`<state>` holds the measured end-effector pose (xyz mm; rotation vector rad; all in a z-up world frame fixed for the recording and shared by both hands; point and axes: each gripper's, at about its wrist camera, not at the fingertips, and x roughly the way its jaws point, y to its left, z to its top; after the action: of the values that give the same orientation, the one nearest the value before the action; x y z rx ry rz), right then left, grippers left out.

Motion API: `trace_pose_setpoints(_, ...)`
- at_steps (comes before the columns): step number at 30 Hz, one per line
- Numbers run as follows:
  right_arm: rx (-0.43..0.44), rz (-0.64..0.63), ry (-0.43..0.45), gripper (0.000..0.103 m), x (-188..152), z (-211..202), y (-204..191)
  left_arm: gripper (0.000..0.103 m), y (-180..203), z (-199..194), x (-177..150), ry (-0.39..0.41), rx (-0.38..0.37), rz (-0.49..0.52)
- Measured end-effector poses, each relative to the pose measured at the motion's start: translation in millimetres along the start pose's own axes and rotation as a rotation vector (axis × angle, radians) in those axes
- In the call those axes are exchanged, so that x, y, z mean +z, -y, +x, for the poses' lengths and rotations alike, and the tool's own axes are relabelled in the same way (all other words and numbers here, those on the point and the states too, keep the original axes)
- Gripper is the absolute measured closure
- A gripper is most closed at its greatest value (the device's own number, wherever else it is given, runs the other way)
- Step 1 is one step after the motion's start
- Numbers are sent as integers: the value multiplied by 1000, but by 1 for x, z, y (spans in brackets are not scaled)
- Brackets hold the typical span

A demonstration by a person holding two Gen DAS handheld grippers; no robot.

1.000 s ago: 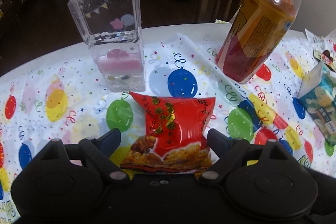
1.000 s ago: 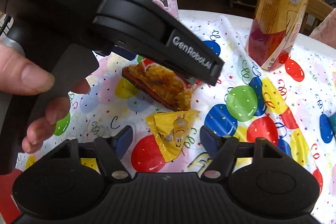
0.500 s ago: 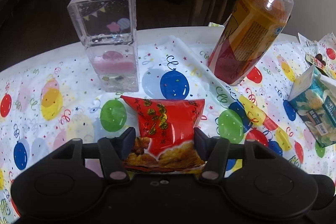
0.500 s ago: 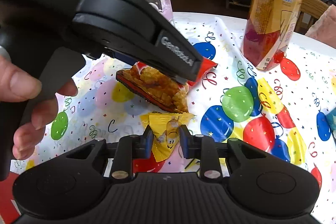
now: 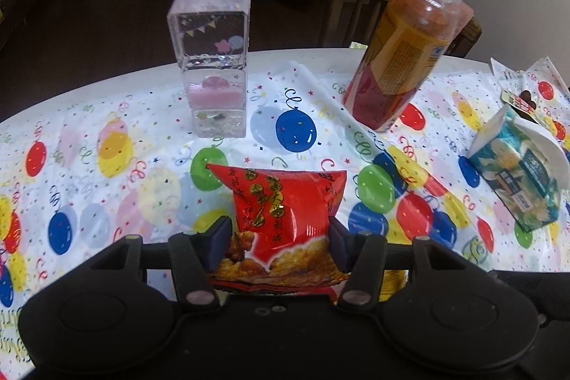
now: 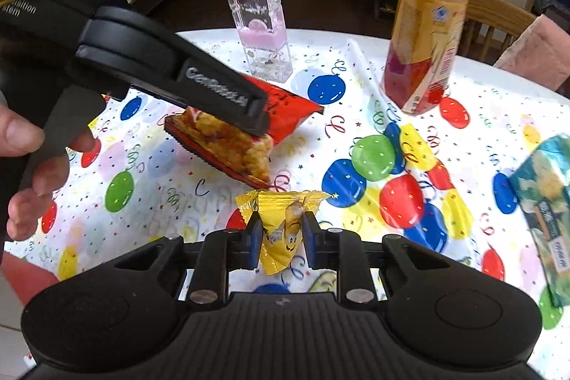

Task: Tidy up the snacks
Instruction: 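Carry the red bag and yellow packet into the white box and open both tools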

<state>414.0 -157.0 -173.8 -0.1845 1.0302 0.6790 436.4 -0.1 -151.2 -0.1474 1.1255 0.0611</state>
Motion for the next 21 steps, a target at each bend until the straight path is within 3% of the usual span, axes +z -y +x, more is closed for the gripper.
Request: trace_pose_setpoints(21,-42,-11,83,80,-28,-115,-45,48,7,-117,-51,89,-37,60)
